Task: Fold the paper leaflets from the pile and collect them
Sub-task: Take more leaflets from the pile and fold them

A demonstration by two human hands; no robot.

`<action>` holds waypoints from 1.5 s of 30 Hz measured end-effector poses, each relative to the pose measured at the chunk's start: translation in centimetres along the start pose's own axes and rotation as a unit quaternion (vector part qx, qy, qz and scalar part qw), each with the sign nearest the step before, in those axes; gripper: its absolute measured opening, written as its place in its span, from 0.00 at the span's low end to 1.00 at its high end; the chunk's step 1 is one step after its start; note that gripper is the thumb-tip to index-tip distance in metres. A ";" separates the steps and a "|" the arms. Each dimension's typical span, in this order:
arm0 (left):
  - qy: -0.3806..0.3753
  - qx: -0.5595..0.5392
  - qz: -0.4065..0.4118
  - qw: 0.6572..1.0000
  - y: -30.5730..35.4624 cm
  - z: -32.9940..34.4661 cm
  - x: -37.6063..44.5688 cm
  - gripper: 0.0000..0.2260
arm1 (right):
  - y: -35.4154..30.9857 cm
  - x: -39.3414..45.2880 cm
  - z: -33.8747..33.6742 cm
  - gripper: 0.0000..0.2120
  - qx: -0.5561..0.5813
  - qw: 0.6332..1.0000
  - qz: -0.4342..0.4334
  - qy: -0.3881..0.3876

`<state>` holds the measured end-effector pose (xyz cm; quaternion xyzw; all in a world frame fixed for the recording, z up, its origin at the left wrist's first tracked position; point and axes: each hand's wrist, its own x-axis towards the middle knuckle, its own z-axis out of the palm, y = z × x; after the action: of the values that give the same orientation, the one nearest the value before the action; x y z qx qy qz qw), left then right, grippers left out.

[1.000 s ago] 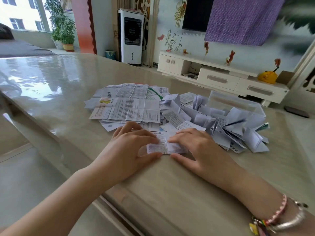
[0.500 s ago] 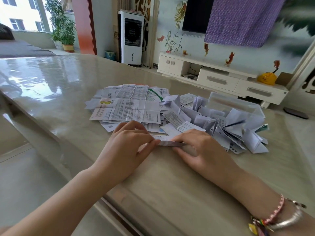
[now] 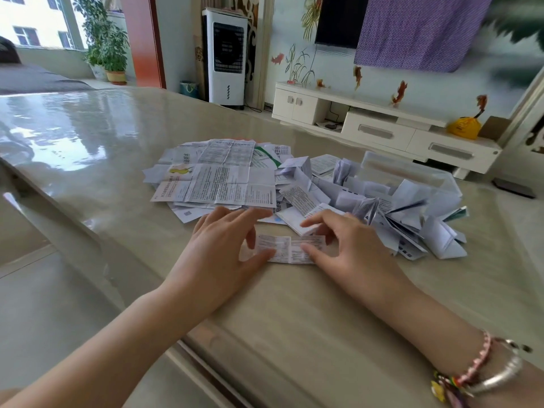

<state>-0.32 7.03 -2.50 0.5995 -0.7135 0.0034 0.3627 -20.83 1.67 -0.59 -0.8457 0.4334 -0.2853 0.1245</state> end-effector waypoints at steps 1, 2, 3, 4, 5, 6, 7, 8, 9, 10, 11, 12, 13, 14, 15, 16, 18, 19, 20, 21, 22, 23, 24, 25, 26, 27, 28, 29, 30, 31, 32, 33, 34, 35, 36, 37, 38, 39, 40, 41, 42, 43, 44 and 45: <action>-0.004 0.013 0.008 1.000 -0.1 0.1 -0.1 0.21 | 0.0 0.1 0.1 0.13 -0.034 0.999 -0.031 0.005; -0.006 0.019 0.013 1.000 -0.2 0.1 -0.1 0.18 | 0.0 0.1 0.2 0.15 -0.061 0.996 -0.061 0.010; -0.007 0.020 0.015 1.000 -0.2 0.2 -0.1 0.15 | 0.0 0.1 0.3 0.15 -0.079 0.993 -0.085 0.011; -0.007 0.022 0.022 1.000 -0.3 0.2 -0.1 0.12 | 0.0 0.0 0.3 0.15 -0.087 0.991 -0.103 0.008; -0.007 0.027 0.030 0.999 -0.3 0.3 -0.1 0.12 | -0.1 -0.1 0.2 0.13 -0.088 0.989 -0.117 -0.004; -0.008 0.032 0.041 0.999 -0.4 0.3 -0.1 0.13 | -0.2 -0.2 0.0 0.11 -0.083 0.988 -0.128 -0.023; -0.010 0.037 0.050 0.998 -0.4 0.3 -0.1 0.15 | -0.2 -0.4 -0.3 0.10 -0.075 0.987 -0.132 -0.048; -0.014 0.040 0.056 0.998 -0.5 0.3 -0.1 0.17 | -0.2 -0.5 -0.4 0.12 -0.070 0.986 -0.132 -0.073; -0.020 0.045 0.057 0.997 -0.4 0.2 -0.1 0.18 | -0.2 -0.5 -0.6 0.14 -0.072 0.984 -0.134 -0.090; -0.025 0.049 0.058 0.997 -0.4 0.2 -0.1 0.19 | -0.1 -0.5 -0.7 0.16 -0.080 0.983 -0.137 -0.095; -0.030 0.050 0.059 0.997 -0.4 0.1 -0.1 0.20 | -0.1 -0.5 -0.8 0.16 -0.089 0.981 -0.142 -0.093; -0.033 0.049 0.061 0.996 -0.4 0.1 0.0 0.21 | 0.0 -0.5 -0.8 0.16 -0.098 0.980 -0.147 -0.089; -0.033 0.046 0.061 0.997 -0.5 0.1 0.0 0.22 | -0.1 -0.5 -0.8 0.16 -0.107 0.979 -0.152 -0.083; -0.030 0.042 0.061 0.997 -0.5 0.1 0.0 0.22 | -0.2 -0.5 -0.9 0.15 -0.117 0.977 -0.159 -0.077; -0.025 0.040 0.061 0.997 -0.5 0.0 0.0 0.22 | -0.4 -0.6 -0.9 0.14 -0.128 0.975 -0.169 -0.070; -0.019 0.040 0.063 0.997 -0.5 0.0 -0.1 0.21 | -0.5 -0.6 -0.9 0.13 -0.140 0.972 -0.180 -0.062; -0.006 0.048 0.069 0.996 -0.4 -0.1 -0.3 0.18 | -0.7 -0.7 -0.8 0.13 -0.149 0.969 -0.191 -0.044; 0.005 0.053 0.071 0.996 -0.2 -0.2 -0.3 0.17 | -0.8 -0.7 -0.7 0.12 -0.142 0.971 -0.189 -0.035; 0.021 0.055 0.070 0.996 -0.1 -0.3 -0.3 0.16 | -0.8 -0.6 -0.7 0.12 -0.124 0.976 -0.178 -0.027; 0.040 0.053 0.063 0.996 0.0 -0.4 -0.4 0.14 | -0.8 -0.7 -0.7 0.11 -0.094 0.982 -0.160 -0.021; 0.058 0.047 0.052 0.996 0.2 -0.5 -0.3 0.13 | -0.8 -0.8 -0.7 0.10 -0.053 0.989 -0.134 -0.015; 0.071 0.036 0.036 0.996 0.6 -0.7 -0.3 0.16 | -0.8 -0.8 -0.7 0.08 -0.008 0.994 -0.107 -0.012; 0.077 0.016 0.016 0.997 0.8 -0.8 -0.2 0.19 | -0.8 -0.8 -0.7 0.06 0.034 0.996 -0.082 -0.009; 0.077 -0.010 -0.004 0.997 1.2 -0.8 -0.2 0.22 | -0.8 -0.8 -0.7 0.04 0.070 0.996 -0.062 -0.010; 0.075 -0.038 -0.022 0.996 1.4 -0.8 -0.2 0.24 | -0.9 -0.8 -0.7 0.04 0.100 0.994 -0.048 -0.012; 0.071 -0.065 -0.039 0.995 1.7 -0.8 -0.1 0.26 | -1.0 -0.7 -0.7 0.04 0.128 0.991 -0.039 -0.015; 0.068 -0.088 -0.051 0.992 1.8 -0.7 -0.2 0.26 | -1.1 -0.7 -0.7 0.05 0.152 0.988 -0.034 -0.017; 0.065 -0.108 -0.059 0.990 2.0 -0.6 -0.2 0.25 | -1.2 -0.6 -0.7 0.05 0.171 0.985 -0.031 -0.017; 0.062 -0.126 -0.063 0.988 2.2 -0.6 -0.2 0.23 | -1.3 -0.6 -0.6 0.06 0.186 0.982 -0.030 -0.015; 0.058 -0.142 -0.062 0.986 2.4 -0.5 -0.2 0.20 | -1.4 -0.6 -0.5 0.07 0.196 0.980 -0.031 -0.012; 0.051 -0.159 -0.059 0.984 2.5 -0.4 -0.1 0.16 | -1.4 -0.6 -0.5 0.08 0.203 0.979 -0.033 -0.008; 0.041 -0.179 -0.058 0.981 2.7 -0.4 -0.1 0.13 | -1.5 -0.6 -0.5 0.08 0.212 0.977 -0.033 -0.004; 0.026 -0.204 -0.062 0.977 2.9 -0.4 -0.1 0.10 | -1.5 -0.6 -0.5 0.08 0.224 0.974 -0.033 -0.002; 0.006 -0.235 -0.067 0.970 3.1 -0.4 -0.2 0.09 | -1.5 -0.6 -0.6 0.08 0.235 0.971 -0.033 0.000; -0.015 -0.264 -0.071 0.962 3.3 -0.5 -0.2 0.08 | -1.6 -0.5 -0.6 0.08 0.245 0.969 -0.034 0.001; -0.029 -0.287 -0.075 0.955 3.4 -0.4 -0.2 0.07 | -1.6 -0.5 -0.6 0.07 0.254 0.967 -0.036 0.002; -0.035 -0.302 -0.083 0.949 3.5 -0.4 -0.2 0.06 | -1.5 -0.5 -0.6 0.06 0.263 0.964 -0.037 0.006; -0.036 -0.316 -0.095 0.943 3.6 -0.4 -0.2 0.05 | -1.6 -0.5 -0.5 0.05 0.272 0.962 -0.038 0.011; -0.037 -0.337 -0.111 0.934 3.5 -0.3 -0.1 0.04 | -1.6 -0.5 -0.5 0.05 0.273 0.961 -0.039 0.021; -0.041 -0.362 -0.129 0.922 3.5 -0.4 -0.1 0.04 | -1.5 -0.6 -0.5 0.06 0.261 0.964 -0.037 0.031; -0.044 -0.382 -0.144 0.912 3.4 -0.4 0.0 0.03 | -1.4 -0.5 -0.5 0.08 0.240 0.969 -0.033 0.037; -0.046 -0.394 -0.156 0.905 3.4 -0.4 0.1 0.03 | -1.3 -0.5 -0.5 0.10 0.219 0.975 -0.027 0.036; -0.045 -0.401 -0.166 0.900 3.3 -0.4 0.2 0.03 | -1.1 -0.6 -0.6 0.12 0.207 0.978 -0.021 0.027; -0.043 -0.408 -0.172 0.896 3.2 -0.5 0.2 0.05 | -1.1 -0.6 -0.8 0.12 0.206 0.978 -0.016 0.010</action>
<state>-2.87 7.95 -0.66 0.5119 -0.5529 -0.3759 0.5394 -20.85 2.83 0.28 -0.8057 0.3534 -0.3791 0.2870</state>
